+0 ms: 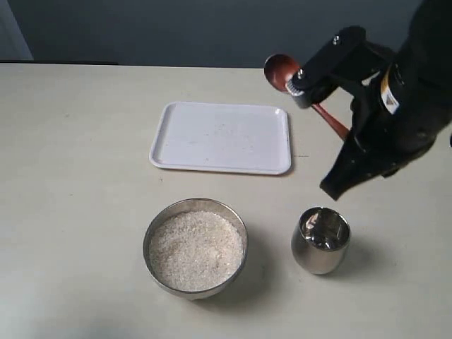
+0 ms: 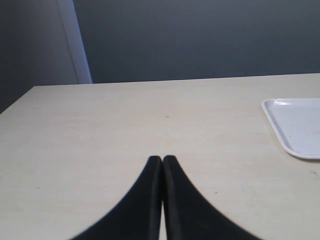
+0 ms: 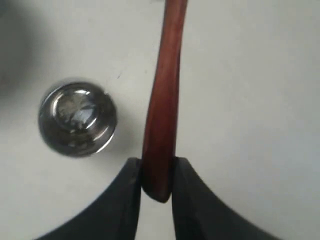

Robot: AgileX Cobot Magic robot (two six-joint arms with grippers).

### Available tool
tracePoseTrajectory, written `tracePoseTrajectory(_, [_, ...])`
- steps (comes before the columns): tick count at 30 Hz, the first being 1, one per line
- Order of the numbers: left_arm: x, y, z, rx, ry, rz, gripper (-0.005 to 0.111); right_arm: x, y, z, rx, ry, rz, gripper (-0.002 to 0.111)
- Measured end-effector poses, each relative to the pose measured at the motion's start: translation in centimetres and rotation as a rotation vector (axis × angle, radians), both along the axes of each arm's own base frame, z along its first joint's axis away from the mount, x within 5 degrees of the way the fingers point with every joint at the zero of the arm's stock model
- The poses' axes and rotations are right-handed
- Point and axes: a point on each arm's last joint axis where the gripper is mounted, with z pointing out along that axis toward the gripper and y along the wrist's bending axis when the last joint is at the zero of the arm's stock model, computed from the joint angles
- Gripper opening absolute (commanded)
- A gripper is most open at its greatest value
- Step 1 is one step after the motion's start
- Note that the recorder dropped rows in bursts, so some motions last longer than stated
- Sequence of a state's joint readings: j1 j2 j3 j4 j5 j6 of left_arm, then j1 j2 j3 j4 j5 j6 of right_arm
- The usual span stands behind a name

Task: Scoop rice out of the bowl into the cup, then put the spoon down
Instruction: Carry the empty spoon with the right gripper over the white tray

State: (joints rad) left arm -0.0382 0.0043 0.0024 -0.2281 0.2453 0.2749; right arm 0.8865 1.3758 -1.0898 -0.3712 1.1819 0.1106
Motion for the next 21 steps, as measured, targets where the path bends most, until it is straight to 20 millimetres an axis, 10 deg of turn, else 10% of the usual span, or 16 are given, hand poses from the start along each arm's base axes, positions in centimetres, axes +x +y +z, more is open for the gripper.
tracePoseTrajectory(15, [0.0, 0.0, 0.0, 0.000, 0.000, 0.000, 0.001, 15.2, 6.4, -3.1, 0.054, -0.167, 0.167, -0.001])
tracePoseTrajectory(21, [0.0, 0.0, 0.0, 0.000, 0.000, 0.000, 0.001, 18.9, 9.3, -7.8, -0.038, -0.084, 0.216, -0.001])
